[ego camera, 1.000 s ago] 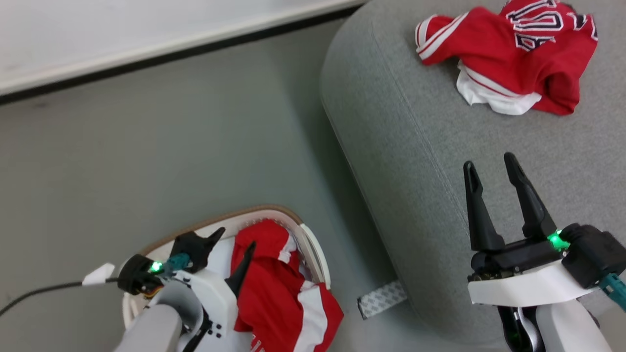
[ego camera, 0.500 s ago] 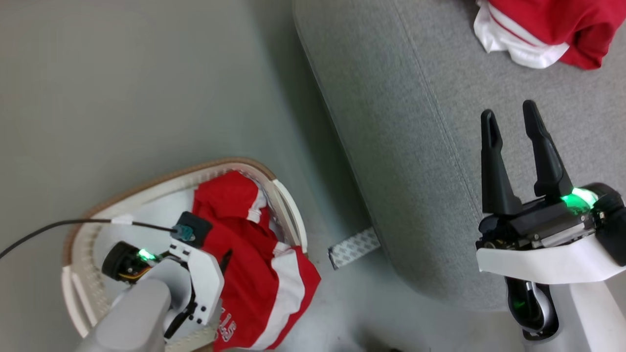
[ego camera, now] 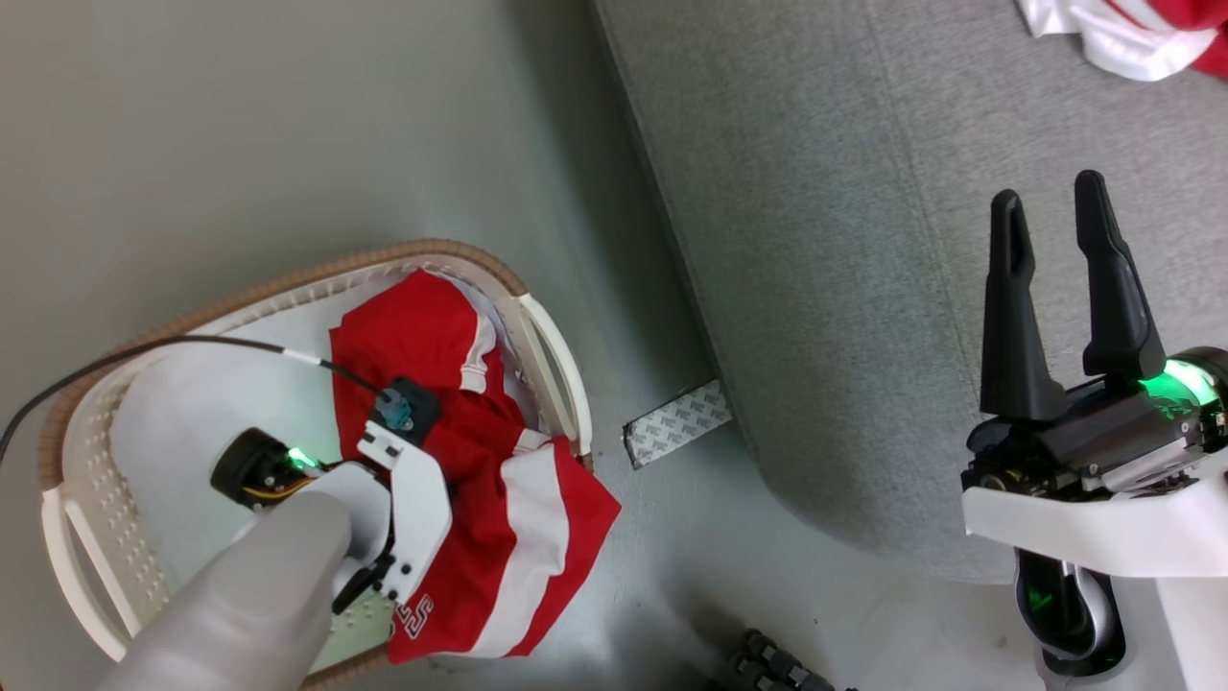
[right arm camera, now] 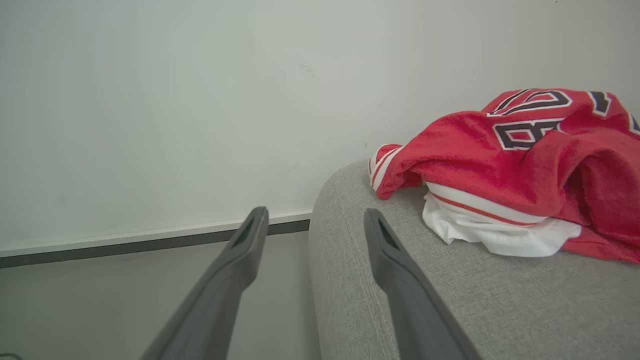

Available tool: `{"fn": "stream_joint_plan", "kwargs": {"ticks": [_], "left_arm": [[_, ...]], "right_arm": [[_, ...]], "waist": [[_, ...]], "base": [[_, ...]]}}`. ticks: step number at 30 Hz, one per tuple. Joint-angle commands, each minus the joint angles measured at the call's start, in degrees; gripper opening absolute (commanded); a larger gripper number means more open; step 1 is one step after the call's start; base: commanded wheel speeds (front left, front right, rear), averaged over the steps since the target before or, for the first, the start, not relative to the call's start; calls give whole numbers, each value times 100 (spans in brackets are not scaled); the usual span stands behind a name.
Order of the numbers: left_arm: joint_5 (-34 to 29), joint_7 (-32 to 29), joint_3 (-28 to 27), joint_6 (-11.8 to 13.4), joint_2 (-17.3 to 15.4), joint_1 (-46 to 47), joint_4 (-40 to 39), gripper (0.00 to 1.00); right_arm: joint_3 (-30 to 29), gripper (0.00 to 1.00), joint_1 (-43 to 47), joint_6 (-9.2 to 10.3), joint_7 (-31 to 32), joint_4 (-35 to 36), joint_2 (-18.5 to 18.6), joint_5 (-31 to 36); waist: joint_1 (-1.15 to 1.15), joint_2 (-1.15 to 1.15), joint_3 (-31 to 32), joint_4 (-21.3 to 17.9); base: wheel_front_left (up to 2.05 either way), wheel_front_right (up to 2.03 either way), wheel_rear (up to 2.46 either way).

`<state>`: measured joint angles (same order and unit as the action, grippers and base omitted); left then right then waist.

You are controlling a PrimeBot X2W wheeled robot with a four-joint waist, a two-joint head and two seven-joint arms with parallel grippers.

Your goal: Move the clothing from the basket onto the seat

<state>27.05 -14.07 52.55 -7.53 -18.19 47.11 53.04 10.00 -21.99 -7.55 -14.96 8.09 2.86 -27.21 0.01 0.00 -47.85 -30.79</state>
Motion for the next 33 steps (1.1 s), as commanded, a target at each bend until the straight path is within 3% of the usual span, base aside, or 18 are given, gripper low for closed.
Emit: {"fn": "stream_joint_plan", "kwargs": {"ticks": [1,8,9,10,17,26,33], "left_arm": [[181,8,214,6,-105,99,42,100],[743,179,1020,5,-333,288,-42,100],[852,250,1129,5,-369,330,-90,71],[934,324,1214,6,-398,369,-120,0],[1479,679,1760,6,-559,566,-248,0],[1904,1105,1986,6,-569,602,-180,0],[2123,1550,2055,6,-170,345,-178,0]], "right_arm": [[38,100,66,13,-15,70,-12,78],[147,100,97,13,-15,146,-11,186],[155,100,94,13,-15,148,-11,189],[154,100,91,13,-15,141,-12,184],[202,100,-28,13,-15,5,-12,173],[314,100,-241,13,-16,-196,-11,201],[95,100,-191,13,-15,-404,-8,546]], "waist": [[-1,0,-110,67],[-1,0,-211,142],[-1,0,-215,142],[-1,0,-216,141],[-1,0,-137,126],[-1,0,220,37],[-1,0,1000,406]], "base": [[21,21,21],[11,11,11],[0,0,0],[0,0,0],[0,0,0],[0,0,0],[0,0,0]]}}
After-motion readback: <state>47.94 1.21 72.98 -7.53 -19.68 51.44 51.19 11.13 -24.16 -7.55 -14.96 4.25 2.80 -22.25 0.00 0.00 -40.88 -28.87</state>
